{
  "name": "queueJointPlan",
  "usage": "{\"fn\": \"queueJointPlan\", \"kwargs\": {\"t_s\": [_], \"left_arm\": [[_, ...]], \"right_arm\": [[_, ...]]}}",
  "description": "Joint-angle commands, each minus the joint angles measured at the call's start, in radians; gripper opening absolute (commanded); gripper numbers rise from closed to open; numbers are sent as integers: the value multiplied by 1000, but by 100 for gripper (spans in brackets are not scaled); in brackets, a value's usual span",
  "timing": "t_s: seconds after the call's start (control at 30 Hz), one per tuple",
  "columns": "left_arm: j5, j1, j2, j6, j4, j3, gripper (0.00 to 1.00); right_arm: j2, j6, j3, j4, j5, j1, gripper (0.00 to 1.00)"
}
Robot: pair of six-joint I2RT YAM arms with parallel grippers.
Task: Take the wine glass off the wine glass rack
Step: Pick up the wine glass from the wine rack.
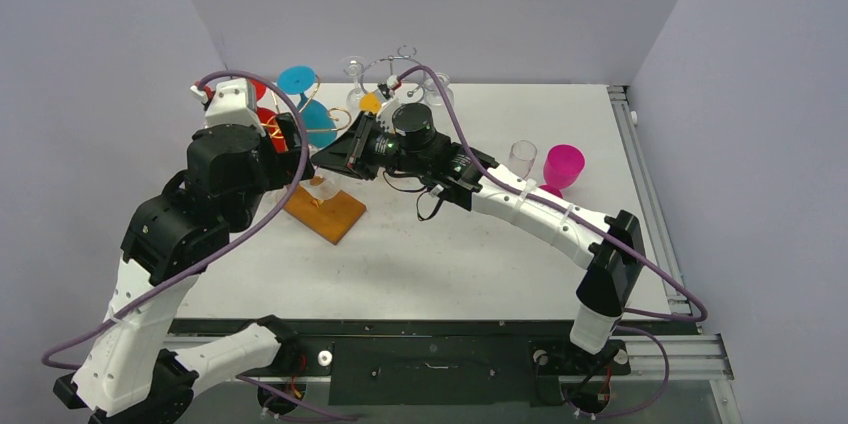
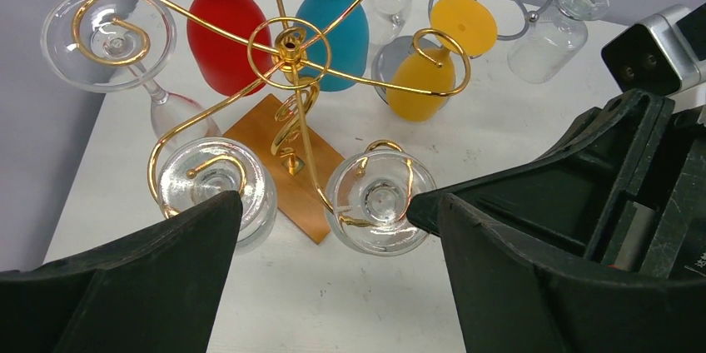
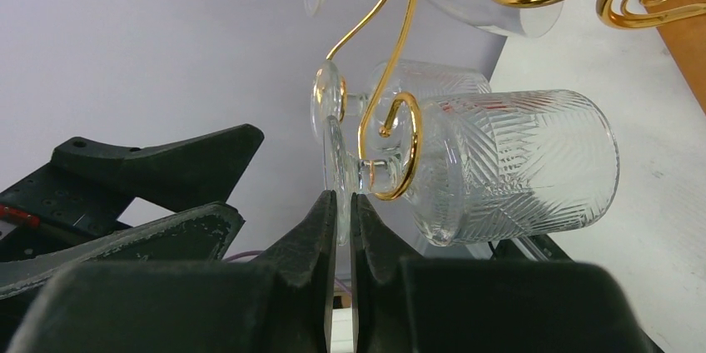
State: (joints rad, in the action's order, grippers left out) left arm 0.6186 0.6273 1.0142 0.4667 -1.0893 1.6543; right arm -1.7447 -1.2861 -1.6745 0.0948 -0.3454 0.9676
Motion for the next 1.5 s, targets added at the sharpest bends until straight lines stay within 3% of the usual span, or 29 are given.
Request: {"fn": "queueJointPlan", "kwargs": {"t_s": [0.0, 0.77, 1.47], "left_arm": [[-12, -5, 8, -14, 58, 52, 85], [-25, -5, 35, -26, 68, 100, 85], [-47, -5, 44, -30, 78, 109, 85]], "right_arm": [[39, -39, -20, -146, -60, 4, 0], [-79, -71, -143, -164, -74, -1, 0], [-109, -101, -168, -178, 18, -37, 0]]}}
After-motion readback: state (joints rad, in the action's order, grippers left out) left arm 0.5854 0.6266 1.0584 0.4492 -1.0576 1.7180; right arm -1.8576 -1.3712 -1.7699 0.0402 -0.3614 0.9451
